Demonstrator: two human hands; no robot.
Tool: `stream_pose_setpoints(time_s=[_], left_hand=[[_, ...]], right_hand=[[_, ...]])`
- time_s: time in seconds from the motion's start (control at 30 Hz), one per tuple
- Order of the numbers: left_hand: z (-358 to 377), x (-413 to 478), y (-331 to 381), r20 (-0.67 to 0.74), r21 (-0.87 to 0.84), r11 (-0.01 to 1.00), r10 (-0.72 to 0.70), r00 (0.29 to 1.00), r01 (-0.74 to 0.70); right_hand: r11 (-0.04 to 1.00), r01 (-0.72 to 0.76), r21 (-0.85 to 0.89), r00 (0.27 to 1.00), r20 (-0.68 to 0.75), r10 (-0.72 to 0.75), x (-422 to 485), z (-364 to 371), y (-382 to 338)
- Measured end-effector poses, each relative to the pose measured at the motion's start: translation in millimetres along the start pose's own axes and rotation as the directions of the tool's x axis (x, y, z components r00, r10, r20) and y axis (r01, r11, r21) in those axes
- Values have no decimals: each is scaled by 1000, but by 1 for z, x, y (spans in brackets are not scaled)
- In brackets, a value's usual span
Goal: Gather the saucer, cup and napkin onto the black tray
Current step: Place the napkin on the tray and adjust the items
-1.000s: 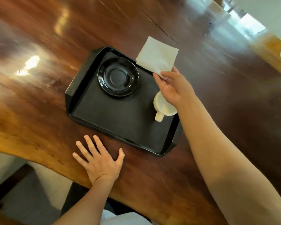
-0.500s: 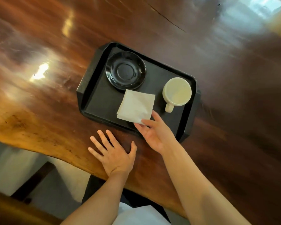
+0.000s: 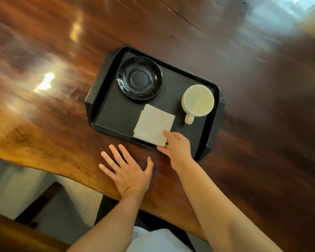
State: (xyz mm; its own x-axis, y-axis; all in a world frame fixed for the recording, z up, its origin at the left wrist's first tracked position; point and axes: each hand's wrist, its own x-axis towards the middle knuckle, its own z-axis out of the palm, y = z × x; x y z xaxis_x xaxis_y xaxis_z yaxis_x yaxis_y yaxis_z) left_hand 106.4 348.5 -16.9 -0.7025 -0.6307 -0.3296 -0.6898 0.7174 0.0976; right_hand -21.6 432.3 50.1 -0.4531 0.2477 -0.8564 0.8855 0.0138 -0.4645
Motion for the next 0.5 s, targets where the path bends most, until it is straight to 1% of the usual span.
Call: stream_pose_setpoints(time_s=[0.07, 0.13, 0.2, 0.3, 0.37, 0.5], left_hand=[[1, 0, 0, -1, 6, 1000, 1, 1000, -1], [1, 0, 0, -1, 7, 1000, -3, 1000, 3], [1, 0, 0, 2, 9, 1000, -4, 1000, 4], [0, 0, 0, 0, 6, 1000, 2, 1000, -2], [-1, 0, 0, 0, 4, 1000, 4, 1000, -4], [-2, -1, -1, 2, 3, 1000, 6, 1000, -6]], right_hand=[[996, -16, -91, 1000, -24, 14, 1, 4, -8], [983, -4, -185, 1000, -1, 4, 4, 7, -16], [972, 22, -236, 999, 41, -13, 8, 9, -22], [977, 45, -209, 996, 84, -28, 13, 7, -29], [978, 82, -193, 994, 85, -67, 17, 4, -29], [950, 185, -250, 980, -25, -198, 21, 0, -26]])
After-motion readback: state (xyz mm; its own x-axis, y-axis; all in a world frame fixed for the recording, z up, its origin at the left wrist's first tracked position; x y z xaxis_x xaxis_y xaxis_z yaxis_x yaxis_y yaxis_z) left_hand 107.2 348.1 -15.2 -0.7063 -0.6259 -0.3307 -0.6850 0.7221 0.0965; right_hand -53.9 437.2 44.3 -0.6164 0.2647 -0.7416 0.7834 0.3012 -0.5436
